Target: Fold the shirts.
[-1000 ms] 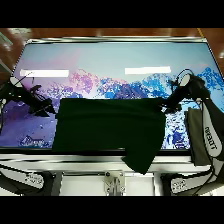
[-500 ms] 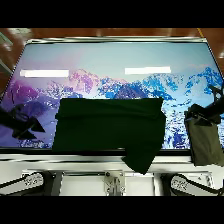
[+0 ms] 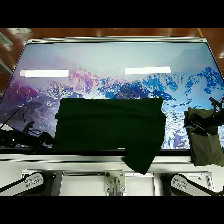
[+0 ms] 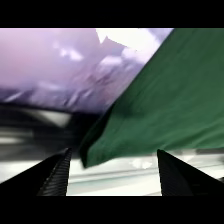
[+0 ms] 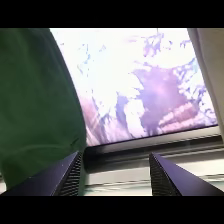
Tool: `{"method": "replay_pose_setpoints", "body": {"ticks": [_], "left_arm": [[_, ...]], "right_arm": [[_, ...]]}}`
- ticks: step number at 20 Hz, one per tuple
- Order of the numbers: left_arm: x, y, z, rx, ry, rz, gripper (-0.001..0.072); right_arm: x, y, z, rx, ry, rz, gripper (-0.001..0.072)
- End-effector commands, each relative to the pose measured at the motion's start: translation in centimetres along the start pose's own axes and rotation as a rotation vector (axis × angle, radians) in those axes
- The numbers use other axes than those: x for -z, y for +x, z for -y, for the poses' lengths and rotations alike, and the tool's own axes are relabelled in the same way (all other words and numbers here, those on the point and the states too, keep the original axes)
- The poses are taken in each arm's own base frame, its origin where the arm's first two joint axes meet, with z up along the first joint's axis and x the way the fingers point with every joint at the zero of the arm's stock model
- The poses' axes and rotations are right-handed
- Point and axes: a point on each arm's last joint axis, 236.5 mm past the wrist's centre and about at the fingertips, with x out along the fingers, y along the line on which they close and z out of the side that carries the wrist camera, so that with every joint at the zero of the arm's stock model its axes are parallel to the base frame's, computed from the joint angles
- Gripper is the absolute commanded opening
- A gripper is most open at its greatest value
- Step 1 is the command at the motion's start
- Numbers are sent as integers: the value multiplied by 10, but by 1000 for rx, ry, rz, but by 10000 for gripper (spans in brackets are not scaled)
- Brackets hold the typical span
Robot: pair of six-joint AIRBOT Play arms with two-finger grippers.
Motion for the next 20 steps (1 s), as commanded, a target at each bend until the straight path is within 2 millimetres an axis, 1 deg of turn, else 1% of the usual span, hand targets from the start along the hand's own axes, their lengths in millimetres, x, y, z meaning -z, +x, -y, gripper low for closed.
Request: {"method": "replay_pose_setpoints", "body": {"ticks": [1,3,4,5,7,9,10,11,15,17,19,20], "left_arm": [[-1,13,4,18,-1,3,635],[-6,20,6,2,4,8,631],[-10,23,9,-3,0,23,589],[-14,25,12,-5,-7,38,506],[-16,29,15,-14,-14,42,150],[-14,29,16,-14,-9,34,58],[-12,29,16,-12,2,25,41],[-10,29,17,-10,10,18,41],[-9,28,18,-8,40,17,41],[-9,28,18,-8,46,16,41],[-9,28,18,-8,46,17,41],[-9,28,18,-8,46,16,40]], "right_arm": [[-2,2,-1,-10,-2,11,553],[-1,2,-1,-11,-2,9,553],[0,2,-1,-11,-1,5,553],[1,2,-2,-12,-2,0,553],[8,5,-5,-14,-20,-31,553],[28,20,-14,-20,-64,-108,553],[39,30,-19,-24,-77,-142,553],[52,40,-25,-31,-90,-166,553],[98,73,-40,-110,-50,-164,553],[115,89,-46,-147,-19,-149,553],[126,103,-42,-142,2,-151,552],[131,108,-44,-156,17,-160,552]]}}
